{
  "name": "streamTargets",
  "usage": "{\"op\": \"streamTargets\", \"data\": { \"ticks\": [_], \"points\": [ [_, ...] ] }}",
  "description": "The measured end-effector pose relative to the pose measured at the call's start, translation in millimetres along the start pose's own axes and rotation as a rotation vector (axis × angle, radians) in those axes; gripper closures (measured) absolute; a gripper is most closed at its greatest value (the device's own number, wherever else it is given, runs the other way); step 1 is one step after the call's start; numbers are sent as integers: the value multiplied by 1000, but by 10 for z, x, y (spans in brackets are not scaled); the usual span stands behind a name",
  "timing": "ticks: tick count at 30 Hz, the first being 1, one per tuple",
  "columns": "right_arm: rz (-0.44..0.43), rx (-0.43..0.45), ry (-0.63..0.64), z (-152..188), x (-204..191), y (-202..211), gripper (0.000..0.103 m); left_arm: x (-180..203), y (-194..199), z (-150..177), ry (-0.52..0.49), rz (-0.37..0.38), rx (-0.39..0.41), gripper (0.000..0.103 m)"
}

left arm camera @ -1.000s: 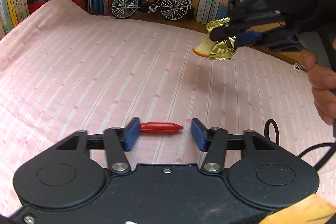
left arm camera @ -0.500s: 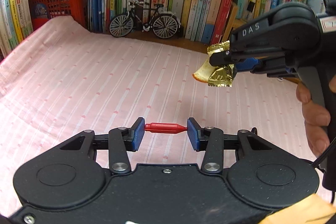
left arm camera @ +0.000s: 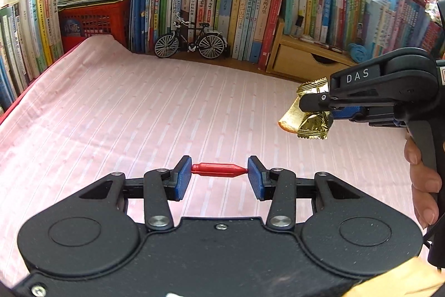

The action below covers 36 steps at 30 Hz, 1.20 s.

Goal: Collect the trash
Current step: 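Carry the crayon and gold wrapper down to the black bin and open both tools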

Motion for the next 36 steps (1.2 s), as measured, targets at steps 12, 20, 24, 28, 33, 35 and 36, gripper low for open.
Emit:
{"op": "streamTargets", "data": {
  "ticks": [12,20,24,28,33,35,36],
  "points": [
    [-5,-48,5,1104,-606,771,81,-587,1173,954,10,-19,-39,61],
    [-38,-107,33,1742,-1061,1115,80,-1071,1799,1560,39,-77,-80,61],
    [-52,-141,70,2022,-1254,1197,80,-1259,1934,1793,59,-97,-108,61],
    [-62,-185,89,2319,-1390,1212,80,-1414,1989,2027,103,-103,-146,61],
    [-74,-243,109,2644,-1524,1190,80,-1578,1989,2312,134,-124,-191,61],
    [-74,-268,115,2758,-1570,1148,80,-1655,1983,2427,148,-133,-213,61],
    [-77,-279,115,2806,-1590,1129,80,-1691,1975,2474,152,-139,-221,61]
  ]
}}
Point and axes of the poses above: each gripper's, at about its wrist camera, not at the fingertips, and y roughly against the way its jaws point, x to its right, z to its underside, the point moved 6 cm from there along -y, roughly the way its jaws point, and after that the axes turned 8 degrees about -z, right-handed, at the moved point
